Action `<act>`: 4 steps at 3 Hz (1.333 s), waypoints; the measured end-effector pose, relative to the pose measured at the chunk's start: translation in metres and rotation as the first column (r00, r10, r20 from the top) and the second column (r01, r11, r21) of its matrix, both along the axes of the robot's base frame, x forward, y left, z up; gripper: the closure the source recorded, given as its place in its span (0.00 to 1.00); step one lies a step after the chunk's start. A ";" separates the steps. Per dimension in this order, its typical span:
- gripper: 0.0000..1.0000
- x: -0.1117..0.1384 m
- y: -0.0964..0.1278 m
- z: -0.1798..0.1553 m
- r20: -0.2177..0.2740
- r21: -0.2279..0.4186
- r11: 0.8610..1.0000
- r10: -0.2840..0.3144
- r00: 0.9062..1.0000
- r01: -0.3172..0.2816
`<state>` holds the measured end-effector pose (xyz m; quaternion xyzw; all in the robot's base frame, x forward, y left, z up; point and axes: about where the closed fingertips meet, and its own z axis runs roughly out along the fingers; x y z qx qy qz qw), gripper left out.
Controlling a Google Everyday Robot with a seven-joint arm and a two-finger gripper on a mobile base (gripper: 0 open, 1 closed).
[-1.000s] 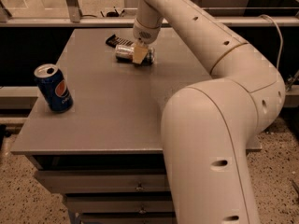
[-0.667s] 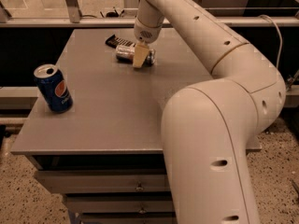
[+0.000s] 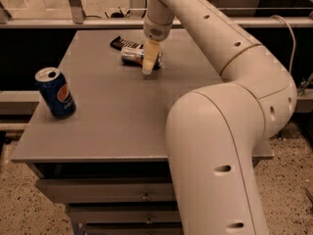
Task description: Move redbull can near rxbar chocolate
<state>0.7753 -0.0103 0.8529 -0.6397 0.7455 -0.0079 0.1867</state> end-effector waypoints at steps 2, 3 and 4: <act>0.00 -0.020 -0.065 0.052 0.025 0.237 0.966 -0.112 0.993 0.103; 0.00 -0.041 -0.098 0.068 0.000 0.364 0.920 -0.155 0.988 0.144; 0.00 -0.045 -0.109 0.068 -0.008 0.380 0.912 -0.166 0.986 0.156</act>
Offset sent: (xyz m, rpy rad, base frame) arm -0.0292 -0.1062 0.0820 0.3352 -0.0543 -0.1641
